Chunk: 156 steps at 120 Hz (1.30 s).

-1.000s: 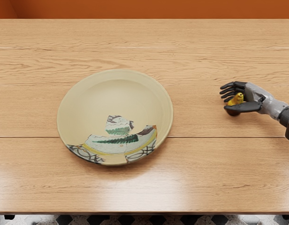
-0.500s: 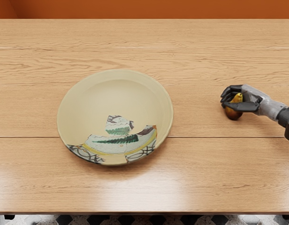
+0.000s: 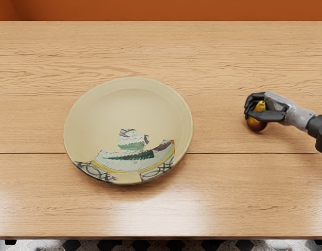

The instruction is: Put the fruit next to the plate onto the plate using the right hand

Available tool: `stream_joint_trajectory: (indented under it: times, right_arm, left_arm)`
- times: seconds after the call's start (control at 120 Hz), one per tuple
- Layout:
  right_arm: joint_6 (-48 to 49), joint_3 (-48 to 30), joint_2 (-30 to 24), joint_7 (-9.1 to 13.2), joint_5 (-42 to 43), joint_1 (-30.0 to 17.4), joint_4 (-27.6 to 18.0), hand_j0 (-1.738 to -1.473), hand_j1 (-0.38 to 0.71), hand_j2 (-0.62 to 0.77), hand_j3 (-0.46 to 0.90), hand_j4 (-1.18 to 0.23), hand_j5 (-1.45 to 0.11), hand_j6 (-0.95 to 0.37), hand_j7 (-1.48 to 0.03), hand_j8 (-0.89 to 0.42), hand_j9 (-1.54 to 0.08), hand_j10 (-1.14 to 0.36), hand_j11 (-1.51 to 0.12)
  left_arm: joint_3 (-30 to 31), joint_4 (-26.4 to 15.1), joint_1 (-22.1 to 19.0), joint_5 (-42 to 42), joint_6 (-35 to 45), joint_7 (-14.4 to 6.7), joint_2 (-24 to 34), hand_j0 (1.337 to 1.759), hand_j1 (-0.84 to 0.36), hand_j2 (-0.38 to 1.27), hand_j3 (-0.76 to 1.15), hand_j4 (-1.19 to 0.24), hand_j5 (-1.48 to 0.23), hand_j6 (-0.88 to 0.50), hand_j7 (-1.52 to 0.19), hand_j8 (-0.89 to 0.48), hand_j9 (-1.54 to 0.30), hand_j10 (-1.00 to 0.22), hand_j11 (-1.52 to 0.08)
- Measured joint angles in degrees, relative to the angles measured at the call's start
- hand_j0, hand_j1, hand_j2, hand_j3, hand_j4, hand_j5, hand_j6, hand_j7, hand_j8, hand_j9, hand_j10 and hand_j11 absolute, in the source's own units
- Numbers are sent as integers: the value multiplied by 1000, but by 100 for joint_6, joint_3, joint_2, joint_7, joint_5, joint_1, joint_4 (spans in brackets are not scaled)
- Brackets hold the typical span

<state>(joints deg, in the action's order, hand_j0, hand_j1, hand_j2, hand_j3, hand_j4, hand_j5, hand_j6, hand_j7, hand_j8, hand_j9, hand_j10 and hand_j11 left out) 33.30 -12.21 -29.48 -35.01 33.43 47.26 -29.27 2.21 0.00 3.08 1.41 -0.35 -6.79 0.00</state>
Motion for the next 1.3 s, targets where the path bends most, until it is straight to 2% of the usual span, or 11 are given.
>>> stream_joint_trajectory:
  times: [0.175,0.358,0.75,0.817,0.967,1.3]
  right_arm:
    - [118,-21,-27,-1,-24,80,-24,-1642,502,-213,0,-793,-1088,-810,-1056,-787,-1097,-630,-1105]
    - [154,-74,-50,-1,-149,200,-81,-1645,551,-68,0,-810,-1111,-828,-1077,-796,-1138,-556,-1130]
    - [134,-112,-96,5,-591,334,-756,-1634,597,135,0,-845,-1082,-840,-1090,-809,-1133,-525,-1127]
    - [151,-150,-101,2,-623,355,-897,-1634,545,117,0,-836,-1098,-840,-1090,-803,-1146,-524,-1135]
    - [179,-192,-95,-1,-656,474,-1240,-1642,512,21,0,-814,-1139,-839,-1091,-797,-1167,-538,-1138]
    - [165,-209,2,-2,-657,625,-1764,-1639,497,-135,0,-813,-1145,-840,-1093,-800,-1167,-604,-1161]
  left_arm:
    - [0,0,0,0,0,0,0,1658,349,0,1,-1,0,-1,0,-1,0,-1,0]
    - [-2,0,0,0,0,2,0,1658,349,0,0,-1,0,-1,0,-1,0,-1,0]
    - [-2,0,0,0,0,2,0,1658,349,0,0,-1,0,-1,0,-1,0,-1,0]
    - [-2,0,4,0,0,2,0,1658,349,0,0,-1,0,-1,0,-1,0,-1,0]
    - [-2,-1,0,0,0,2,0,1658,349,0,0,-1,0,-1,0,-1,0,0,0]
    - [-2,-1,0,0,0,2,0,1658,349,0,0,0,0,-1,0,-1,0,0,0]
